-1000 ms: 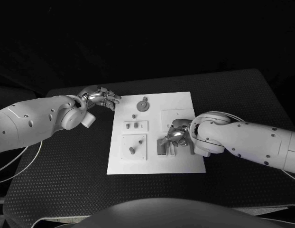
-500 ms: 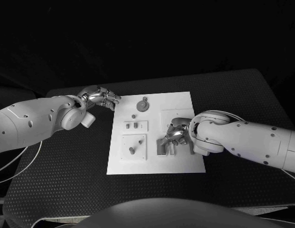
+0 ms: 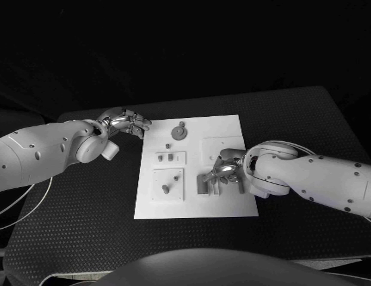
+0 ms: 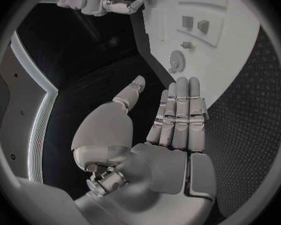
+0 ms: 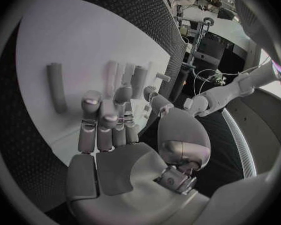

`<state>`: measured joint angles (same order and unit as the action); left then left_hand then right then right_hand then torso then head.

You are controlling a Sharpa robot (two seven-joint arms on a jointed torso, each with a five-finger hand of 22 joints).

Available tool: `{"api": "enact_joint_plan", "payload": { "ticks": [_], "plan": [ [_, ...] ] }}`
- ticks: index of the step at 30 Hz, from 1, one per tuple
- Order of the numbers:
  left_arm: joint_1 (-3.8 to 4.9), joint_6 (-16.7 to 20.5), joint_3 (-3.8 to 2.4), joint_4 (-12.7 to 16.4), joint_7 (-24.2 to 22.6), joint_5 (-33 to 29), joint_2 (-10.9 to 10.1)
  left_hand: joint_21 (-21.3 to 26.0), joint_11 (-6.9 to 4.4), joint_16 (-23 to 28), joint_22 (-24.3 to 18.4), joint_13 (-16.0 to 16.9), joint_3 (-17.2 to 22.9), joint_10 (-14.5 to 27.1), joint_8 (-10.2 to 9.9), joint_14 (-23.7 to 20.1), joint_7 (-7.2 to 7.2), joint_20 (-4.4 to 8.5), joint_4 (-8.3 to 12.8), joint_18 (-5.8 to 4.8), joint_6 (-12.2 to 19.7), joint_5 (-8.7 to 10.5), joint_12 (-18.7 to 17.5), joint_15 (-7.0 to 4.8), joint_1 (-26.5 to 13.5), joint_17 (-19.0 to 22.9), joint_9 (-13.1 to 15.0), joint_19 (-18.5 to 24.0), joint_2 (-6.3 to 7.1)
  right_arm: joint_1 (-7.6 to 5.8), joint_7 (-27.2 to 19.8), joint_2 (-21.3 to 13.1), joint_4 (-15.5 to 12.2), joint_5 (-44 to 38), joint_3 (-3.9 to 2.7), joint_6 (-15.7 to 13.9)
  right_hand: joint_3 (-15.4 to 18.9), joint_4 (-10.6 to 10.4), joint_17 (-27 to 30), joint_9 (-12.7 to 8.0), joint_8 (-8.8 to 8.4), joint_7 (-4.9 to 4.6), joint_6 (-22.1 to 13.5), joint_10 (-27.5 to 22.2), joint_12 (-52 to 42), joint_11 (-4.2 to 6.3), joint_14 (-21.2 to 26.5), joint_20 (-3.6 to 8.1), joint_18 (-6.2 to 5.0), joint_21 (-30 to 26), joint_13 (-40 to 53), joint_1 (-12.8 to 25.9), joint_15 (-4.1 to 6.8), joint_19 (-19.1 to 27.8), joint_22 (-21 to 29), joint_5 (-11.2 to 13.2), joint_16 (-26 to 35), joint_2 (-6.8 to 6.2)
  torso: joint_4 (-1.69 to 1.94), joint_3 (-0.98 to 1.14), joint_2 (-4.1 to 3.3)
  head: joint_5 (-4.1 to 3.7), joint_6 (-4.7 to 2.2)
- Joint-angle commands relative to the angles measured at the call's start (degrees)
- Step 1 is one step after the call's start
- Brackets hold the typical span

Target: Assemble the parts on the task board

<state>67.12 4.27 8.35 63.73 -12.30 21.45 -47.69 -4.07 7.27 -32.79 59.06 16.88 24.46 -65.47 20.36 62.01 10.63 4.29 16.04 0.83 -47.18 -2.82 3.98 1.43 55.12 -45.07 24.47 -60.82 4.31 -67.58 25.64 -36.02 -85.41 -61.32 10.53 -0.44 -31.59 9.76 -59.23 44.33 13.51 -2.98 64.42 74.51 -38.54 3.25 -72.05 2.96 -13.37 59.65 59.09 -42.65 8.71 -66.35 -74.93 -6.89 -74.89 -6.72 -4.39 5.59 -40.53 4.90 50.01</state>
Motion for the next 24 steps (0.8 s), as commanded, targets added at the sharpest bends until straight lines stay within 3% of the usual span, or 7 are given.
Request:
{"api": "enact_joint_plan", "payload": {
  "ticks": [1,14,24],
  "plan": [
    [0.03,-0.7,-0.01,0.1,-0.4,0.2,0.0,-0.2,-0.03,0.2,0.0,-0.1,0.2,0.4,0.2,-0.4,0.05,-0.04,0.1,-0.19,0.5,-0.16,0.1,-0.02,-0.2,-0.1,-0.1,0.5,0.28,-0.50,-0.3,-1.7,-0.9,-1.0,-0.52,1.3,-0.3,-1.1,0.1,-0.1,-0.32,-0.28,-0.6,-0.6,0.0,-0.24,0.1,0.40,-1.63,-0.5,-0.1,0.4,0.17,0.0,-0.4,0.3,0.5,-0.92,-0.06,-0.02,0.03,-0.38,-0.01],
    [0.03,-0.4,0.00,0.2,-0.4,0.2,-0.2,-0.2,-0.02,0.2,-0.1,-0.1,0.1,0.4,0.2,-0.4,0.06,-0.06,0.1,-0.20,0.5,-0.15,0.2,-0.01,-0.3,-0.1,-0.1,0.6,0.36,-1.40,-0.1,-9.2,-5.8,-1.2,-1.31,1.2,-0.7,-1.7,0.1,-0.1,-0.44,-0.37,-0.8,-0.7,0.0,-0.28,0.2,0.45,-1.63,-0.5,-0.2,0.3,0.11,0.1,-0.5,0.3,0.5,-1.25,-0.17,0.14,0.01,-0.79,-0.01],
    [0.03,-0.2,0.01,0.4,-0.4,0.7,-0.3,-0.3,-0.17,0.2,0.0,0.0,0.1,-0.1,0.4,-0.3,0.03,-0.01,0.0,-0.16,0.4,-0.15,0.4,-0.09,-0.4,-0.2,-0.1,0.4,0.37,-1.96,1.9,-13.8,-5.9,-5.1,-1.28,5.2,-0.8,-1.3,0.1,-0.1,-0.59,-0.49,-1.1,-0.7,0.0,-0.40,0.2,0.47,-1.63,-0.5,-0.2,-0.7,-0.02,0.1,-0.6,0.4,0.6,-0.87,-0.02,0.05,-0.01,-1.19,-0.01]
  ]
}}
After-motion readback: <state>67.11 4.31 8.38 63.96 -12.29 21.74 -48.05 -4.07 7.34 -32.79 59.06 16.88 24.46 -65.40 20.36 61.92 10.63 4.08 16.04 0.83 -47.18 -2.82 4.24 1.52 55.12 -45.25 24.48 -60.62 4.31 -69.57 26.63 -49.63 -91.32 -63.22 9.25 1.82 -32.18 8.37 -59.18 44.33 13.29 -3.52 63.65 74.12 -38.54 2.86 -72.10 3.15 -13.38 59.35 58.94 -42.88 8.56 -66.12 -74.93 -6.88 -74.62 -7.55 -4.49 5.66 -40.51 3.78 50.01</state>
